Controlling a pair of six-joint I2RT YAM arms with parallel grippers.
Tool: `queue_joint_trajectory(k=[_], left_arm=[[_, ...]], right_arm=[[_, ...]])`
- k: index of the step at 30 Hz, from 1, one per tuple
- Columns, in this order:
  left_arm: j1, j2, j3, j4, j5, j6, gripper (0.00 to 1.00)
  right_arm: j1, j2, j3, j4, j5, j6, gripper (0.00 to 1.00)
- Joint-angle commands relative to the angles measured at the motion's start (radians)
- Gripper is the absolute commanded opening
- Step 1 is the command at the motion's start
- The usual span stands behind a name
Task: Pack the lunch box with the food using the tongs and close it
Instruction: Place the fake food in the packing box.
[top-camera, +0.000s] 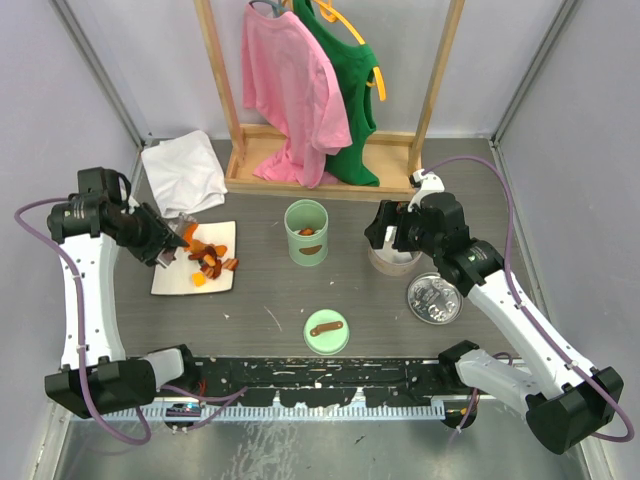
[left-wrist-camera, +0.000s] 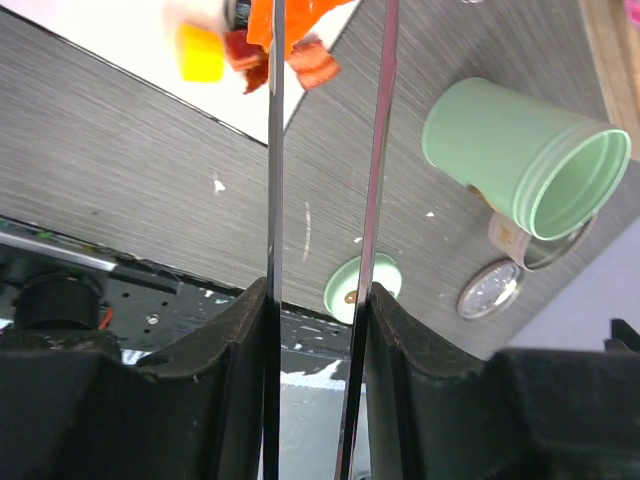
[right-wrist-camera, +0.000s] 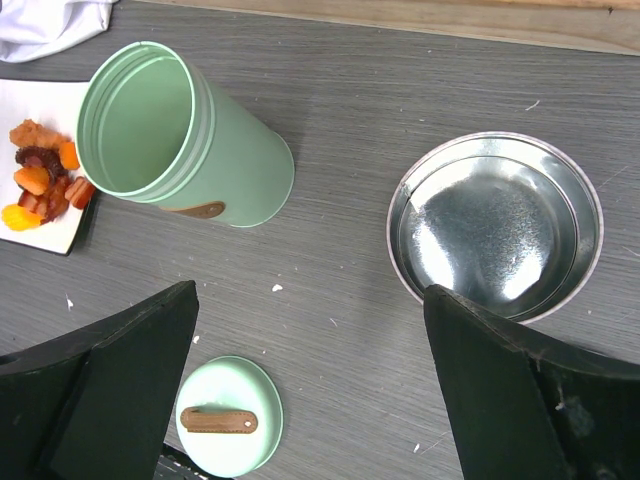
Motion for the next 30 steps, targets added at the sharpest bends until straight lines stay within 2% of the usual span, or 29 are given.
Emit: queue_joint_trajectory(k=[1, 6, 11, 23, 30], left_arm=[[-0.014, -0.032, 0.03, 0.061, 0.134, -0.059, 0.18], [-0.074, -0.045, 0.033, 0.099, 0.173, -0.132, 0.18], [-0.189, -0.037, 0.051, 0.156, 0.186, -0.208, 0.18], [-0.51, 0.001, 0.065, 0.443, 0.114, -0.42, 0.18], [-0.663, 0.083, 0.101, 0.522, 0.06, -0.449, 0.18]], right_arm=[[-0.005, -0.023, 0.045, 0.031, 0.006, 0.012, 1.0], [-0.004, -0.017, 0.051, 0.034, -0.004, 0.02, 1.0], [-0.005, -0.016, 0.056, 0.034, -0.01, 0.022, 1.0], [-0.004, -0.031, 0.051, 0.031, -0.011, 0.04, 1.0], [-0.004, -0.047, 0.046, 0.026, -0.002, 0.044, 1.0]])
